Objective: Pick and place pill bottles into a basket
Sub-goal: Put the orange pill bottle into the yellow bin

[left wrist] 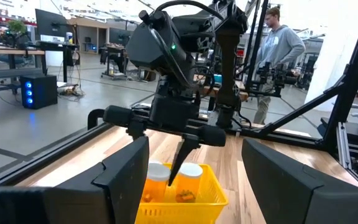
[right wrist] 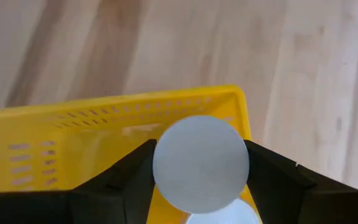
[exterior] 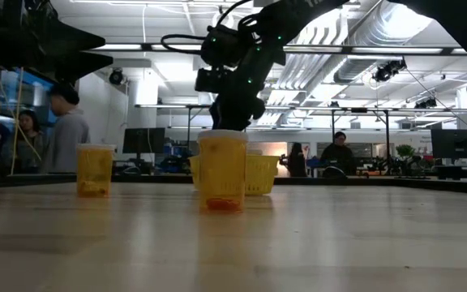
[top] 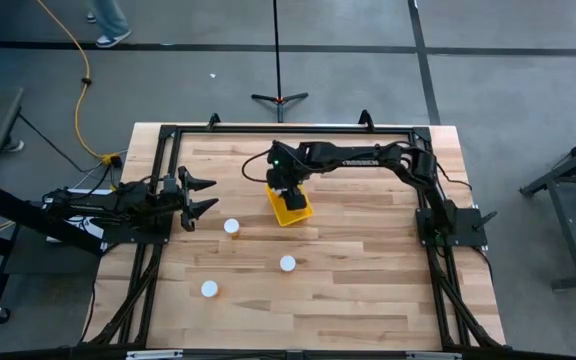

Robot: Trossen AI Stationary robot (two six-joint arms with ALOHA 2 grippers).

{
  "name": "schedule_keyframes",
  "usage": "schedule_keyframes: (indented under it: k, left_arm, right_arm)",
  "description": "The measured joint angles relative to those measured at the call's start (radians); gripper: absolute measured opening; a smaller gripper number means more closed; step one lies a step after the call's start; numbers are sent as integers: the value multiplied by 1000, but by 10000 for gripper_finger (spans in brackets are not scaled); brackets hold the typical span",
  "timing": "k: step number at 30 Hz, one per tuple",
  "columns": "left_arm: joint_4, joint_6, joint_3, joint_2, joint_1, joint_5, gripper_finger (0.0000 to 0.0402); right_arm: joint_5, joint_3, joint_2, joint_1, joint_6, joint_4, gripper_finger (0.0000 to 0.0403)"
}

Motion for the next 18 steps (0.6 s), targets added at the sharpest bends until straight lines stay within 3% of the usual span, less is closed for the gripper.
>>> schedule_keyframes:
  k: [10,18]
  left_arm:
    - [-2,0,0,0,0,0,292]
    - [-1,0,0,0,0,0,292]
  right_arm:
    - [21,0,0,6,23,3,277]
    - [25,90,0,6,29,-17,287]
